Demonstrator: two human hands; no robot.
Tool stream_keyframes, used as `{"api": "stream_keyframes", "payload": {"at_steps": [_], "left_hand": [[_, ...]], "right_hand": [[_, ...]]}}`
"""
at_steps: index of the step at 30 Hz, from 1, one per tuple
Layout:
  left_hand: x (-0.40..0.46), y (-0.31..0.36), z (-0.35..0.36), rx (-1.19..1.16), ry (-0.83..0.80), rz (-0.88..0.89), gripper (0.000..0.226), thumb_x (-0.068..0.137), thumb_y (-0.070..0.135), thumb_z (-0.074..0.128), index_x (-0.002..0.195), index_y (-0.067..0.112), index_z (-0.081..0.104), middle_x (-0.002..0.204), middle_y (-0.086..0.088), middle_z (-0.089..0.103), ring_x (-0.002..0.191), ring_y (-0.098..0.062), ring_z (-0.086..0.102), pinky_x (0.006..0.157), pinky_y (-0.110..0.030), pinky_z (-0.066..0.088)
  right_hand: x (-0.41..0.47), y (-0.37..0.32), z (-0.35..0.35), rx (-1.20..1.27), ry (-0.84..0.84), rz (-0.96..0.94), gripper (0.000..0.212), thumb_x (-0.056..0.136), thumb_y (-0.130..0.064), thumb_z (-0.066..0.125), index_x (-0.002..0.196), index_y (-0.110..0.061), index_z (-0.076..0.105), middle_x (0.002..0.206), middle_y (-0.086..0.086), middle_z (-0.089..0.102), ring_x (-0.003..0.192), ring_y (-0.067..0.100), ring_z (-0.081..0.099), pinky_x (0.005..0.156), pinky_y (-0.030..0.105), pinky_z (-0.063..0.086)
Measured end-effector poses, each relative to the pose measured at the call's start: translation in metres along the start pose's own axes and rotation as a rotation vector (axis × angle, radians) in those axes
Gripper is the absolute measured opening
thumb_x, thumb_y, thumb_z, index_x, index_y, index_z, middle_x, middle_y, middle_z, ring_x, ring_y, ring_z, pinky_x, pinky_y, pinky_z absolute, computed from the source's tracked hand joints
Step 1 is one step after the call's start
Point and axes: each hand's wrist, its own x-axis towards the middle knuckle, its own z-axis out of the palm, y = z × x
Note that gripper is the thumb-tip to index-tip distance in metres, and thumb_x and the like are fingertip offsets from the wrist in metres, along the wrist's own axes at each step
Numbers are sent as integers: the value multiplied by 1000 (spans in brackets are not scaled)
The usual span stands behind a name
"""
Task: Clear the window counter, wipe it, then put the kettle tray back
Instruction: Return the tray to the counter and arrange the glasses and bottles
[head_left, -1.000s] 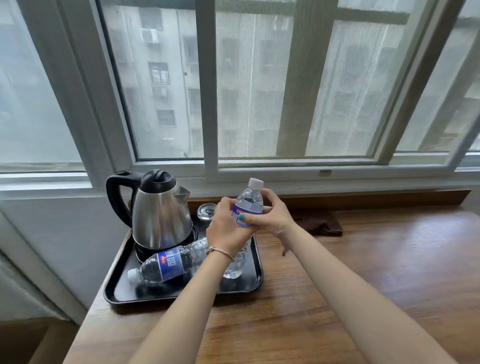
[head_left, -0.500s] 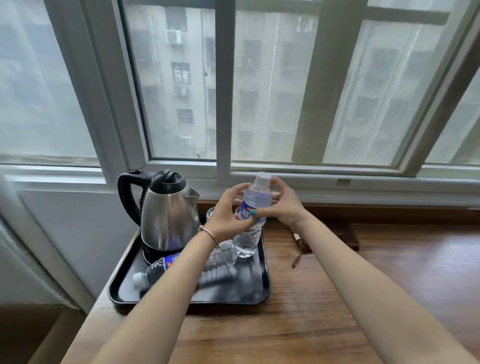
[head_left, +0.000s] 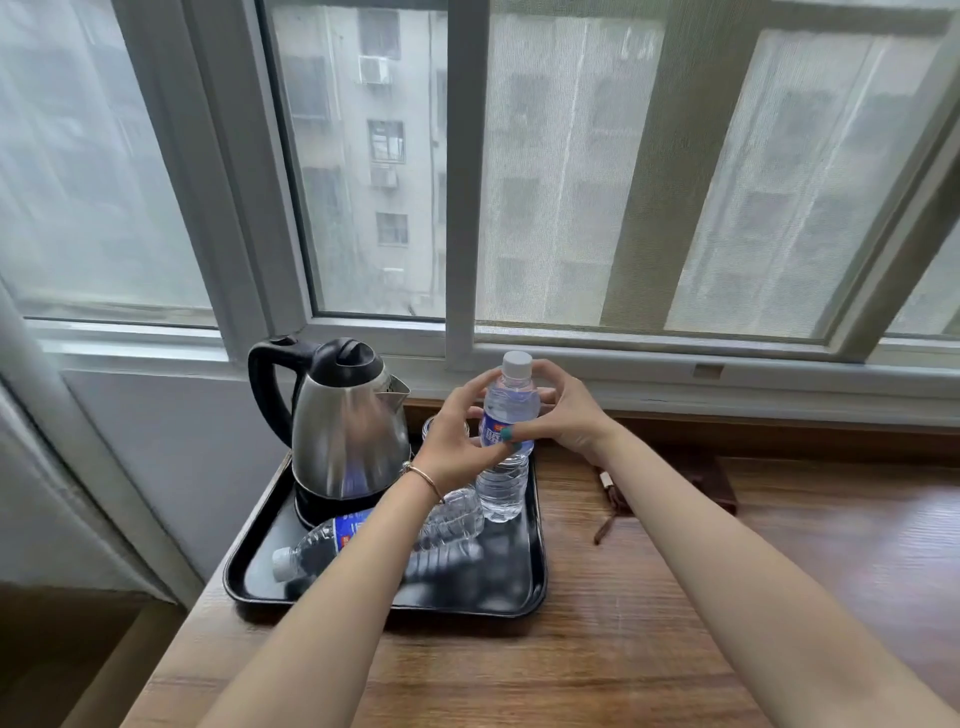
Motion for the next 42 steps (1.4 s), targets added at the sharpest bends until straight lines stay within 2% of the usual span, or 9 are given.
{"api": "stream_keyframes", "payload": {"at_steps": [5,10,13,20,23,27,30,37,42], "left_hand": [[1,1,4,11,12,-6,80,70,16,85,135,34,42,121,20,46,103,13,50,91,-41,53],[-3,-1,8,1,24,5,84,67,24,86,135,43,41,128,9,46,114,-12,52,85,-37,56],[-9,-1,7,-11,20,-1,87,65,26,84,134,49,38,133,8,42,117,-15,51,80,-31,57],[-18,-2,-1,75,-74,-38,97,77,15,78,149,42,19,129,18,37,123,-10,47,94,-33,52],[-27,-9,-17,133,-140,-121,105,74,16,81,151,38,13,138,6,37,126,-12,44,102,-35,45],[-47,-23,-43,302,-250,-236,101,71,19,83,151,21,20,143,-6,38,129,-17,42,103,-24,35],[-62,-33,-56,463,-323,-279,98,71,24,84,149,17,26,144,-7,38,129,-17,41,107,-22,32],[-79,-36,-82,854,-438,-243,100,64,53,77,148,36,25,144,8,37,129,-11,42,101,-35,44],[-91,-41,-108,753,-446,-270,95,64,44,82,145,34,33,131,6,46,120,-10,48,102,-29,42]], "right_hand": [[-1,6,-2,45,-51,28,82,57,-2,88,128,-26,53,109,20,70,101,33,69,88,41,56],[-8,14,2,102,-65,36,80,69,9,80,134,-25,48,113,17,69,104,28,68,88,36,54],[-14,14,7,142,-56,32,79,70,11,79,131,-28,49,111,14,70,99,22,70,81,30,55],[-22,15,12,158,-43,25,81,74,7,78,136,-33,43,116,15,68,103,18,68,86,28,52],[-30,18,14,155,-28,38,94,66,-10,87,139,-42,36,127,7,63,120,11,58,98,30,44],[-48,28,17,186,33,101,109,60,-19,86,148,-39,25,146,12,45,138,12,38,90,21,42],[-59,39,21,192,82,141,111,63,-14,90,148,-40,24,151,16,38,140,11,33,102,31,41],[-84,45,33,236,203,192,109,74,-6,81,153,-34,12,151,20,36,134,15,39,97,29,34],[-108,51,58,95,515,80,99,68,-15,88,147,-29,29,139,9,48,127,13,44,106,31,34]]}}
